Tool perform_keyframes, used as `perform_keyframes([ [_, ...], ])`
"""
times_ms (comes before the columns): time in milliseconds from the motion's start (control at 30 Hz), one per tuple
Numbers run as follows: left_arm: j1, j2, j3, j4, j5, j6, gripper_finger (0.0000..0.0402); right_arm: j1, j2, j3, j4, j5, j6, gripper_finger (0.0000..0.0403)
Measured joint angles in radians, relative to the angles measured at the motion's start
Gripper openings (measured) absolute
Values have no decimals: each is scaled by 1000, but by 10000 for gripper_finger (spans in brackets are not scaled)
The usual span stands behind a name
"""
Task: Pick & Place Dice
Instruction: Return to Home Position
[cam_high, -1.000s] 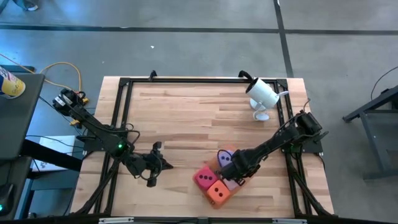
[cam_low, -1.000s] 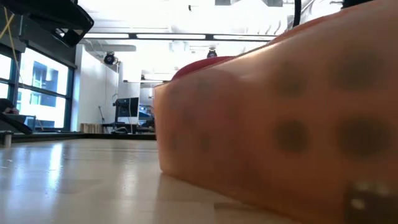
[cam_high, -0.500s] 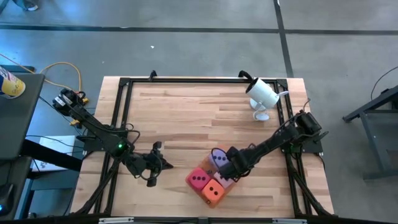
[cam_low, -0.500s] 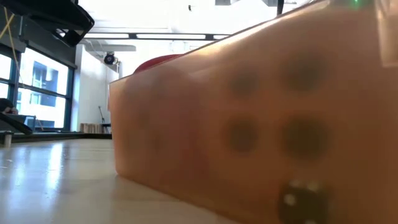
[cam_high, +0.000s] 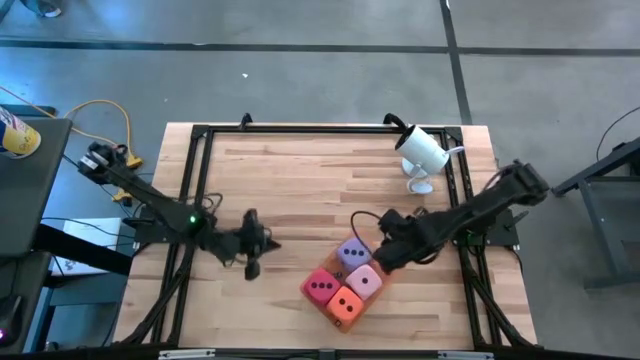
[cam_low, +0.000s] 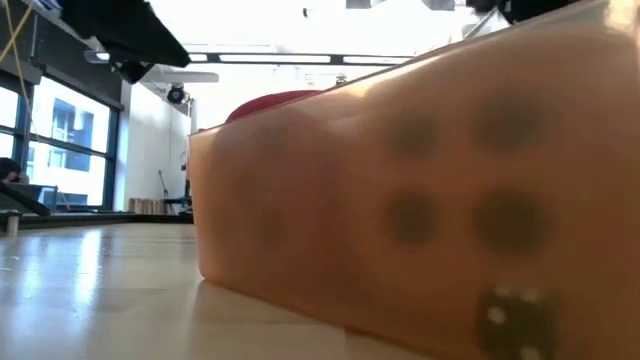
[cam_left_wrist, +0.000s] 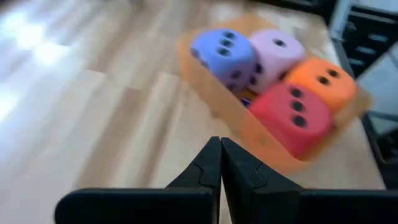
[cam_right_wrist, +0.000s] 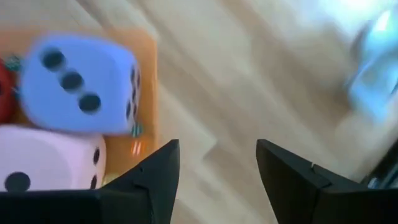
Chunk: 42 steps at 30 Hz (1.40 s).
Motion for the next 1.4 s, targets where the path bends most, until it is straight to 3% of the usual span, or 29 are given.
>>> perform_keyframes([
  [200,154,-173,0,-62,-3,118,1,37,-69,1,66,255,-266,201],
  [367,265,-305,0,-80,-3,363,1,24,-69,1,11,289,-407,181],
  [533,318,-404,0,-143,-3,403,1,24,-69,0,-179,324,-410,90],
  [633,332,-462,0,-218,-45,397,1,25,-108,-13,-228,405,-435,20],
  [833,331,-555,0,-313,-216,385,1,-69,-402,-153,-94,506,-621,3],
  [933,331,-595,0,-327,-268,426,1,-130,-592,-257,84,517,-709,3],
  [1033,331,-632,0,-327,-299,473,1,-186,-792,-385,401,460,-867,2],
  [1200,337,-684,-6,-327,-281,533,1,-284,-1046,-645,911,164,-1283,2],
  [1300,336,-710,-27,-326,-255,516,1,-365,-1154,-773,1074,55,-1367,2],
  [1400,337,-747,-70,-327,-255,502,1,-445,-1232,-874,1144,-48,-1354,2],
])
